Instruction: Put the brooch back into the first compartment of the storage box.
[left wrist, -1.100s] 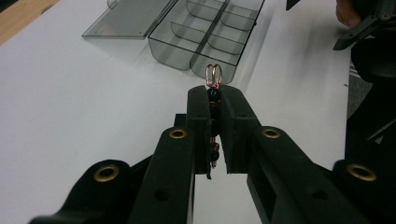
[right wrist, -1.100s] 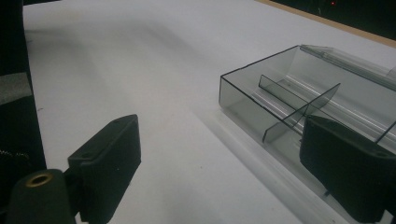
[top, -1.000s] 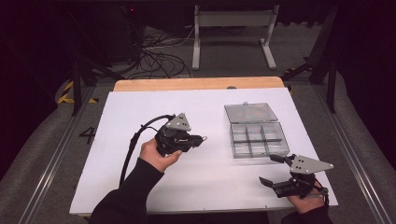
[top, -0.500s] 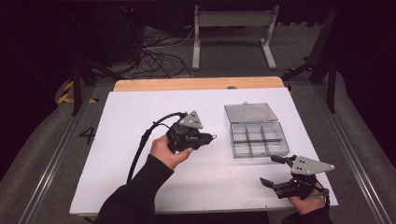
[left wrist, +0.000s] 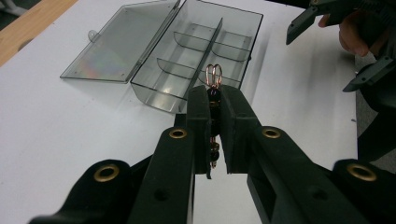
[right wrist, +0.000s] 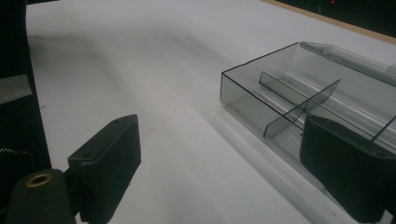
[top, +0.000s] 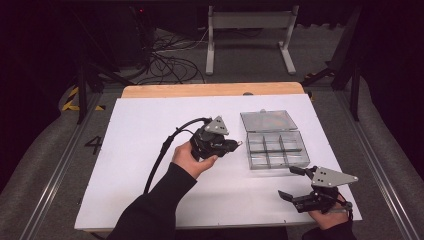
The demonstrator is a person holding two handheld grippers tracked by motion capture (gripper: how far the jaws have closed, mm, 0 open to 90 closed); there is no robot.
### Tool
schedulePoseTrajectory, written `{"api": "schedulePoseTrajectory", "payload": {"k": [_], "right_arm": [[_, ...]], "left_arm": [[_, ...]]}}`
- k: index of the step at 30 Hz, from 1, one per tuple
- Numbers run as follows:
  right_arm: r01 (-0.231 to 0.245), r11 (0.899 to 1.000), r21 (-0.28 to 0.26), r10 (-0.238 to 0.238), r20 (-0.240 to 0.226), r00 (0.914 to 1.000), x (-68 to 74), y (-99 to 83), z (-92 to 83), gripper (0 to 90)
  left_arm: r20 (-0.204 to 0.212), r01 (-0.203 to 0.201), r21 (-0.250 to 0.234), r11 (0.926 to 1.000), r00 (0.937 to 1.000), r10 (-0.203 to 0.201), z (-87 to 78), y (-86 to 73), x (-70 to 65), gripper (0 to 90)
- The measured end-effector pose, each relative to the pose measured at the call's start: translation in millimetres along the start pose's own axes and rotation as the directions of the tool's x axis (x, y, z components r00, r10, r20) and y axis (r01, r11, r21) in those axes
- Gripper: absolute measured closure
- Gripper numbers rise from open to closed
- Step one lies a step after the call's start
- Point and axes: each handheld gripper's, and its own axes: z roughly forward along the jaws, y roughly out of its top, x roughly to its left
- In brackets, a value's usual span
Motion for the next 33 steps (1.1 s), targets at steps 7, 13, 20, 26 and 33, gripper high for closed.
{"api": "schedulePoseTrajectory", "payload": {"k": [7, 13, 20, 26, 33], "right_arm": [[0.001, 1.0, -0.003, -0.001, -0.002, 1.0, -0.2, 0.1, -0.5, 12.9], [0.003, 1.0, -0.005, -0.003, -0.005, 1.0, -0.3, 0.3, -0.5, 12.9], [0.004, 1.0, -0.009, -0.004, -0.01, 0.9999, -0.5, 0.2, -0.7, 12.9], [0.003, 1.0, -0.012, -0.003, -0.012, 0.9999, -0.1, 0.4, -1.0, 12.9], [0.005, 1.0, -0.012, -0.006, -0.016, 0.9999, -0.2, 0.4, -1.3, 12.9]], "left_arm": [[-0.01, 0.007, -0.03, 0.9995, 0.9999, -0.007, 14.9, 3.9, 2.1, 83.3], [-0.01, 0.047, -0.057, 0.9973, 0.9988, -0.048, 29.8, 4.3, 7.6, 83.3], [-0.006, 0.084, -0.08, 0.9932, 0.9963, -0.085, 46.1, 4.4, 14.4, 83.3], [-0.022, 0.1, -0.097, 0.9903, 0.9944, -0.103, 60.4, 5.3, 14.9, 83.3], [-0.039, 0.094, -0.093, 0.9912, 0.9944, -0.098, 76.7, 9.3, 13.2, 83.3]]}}
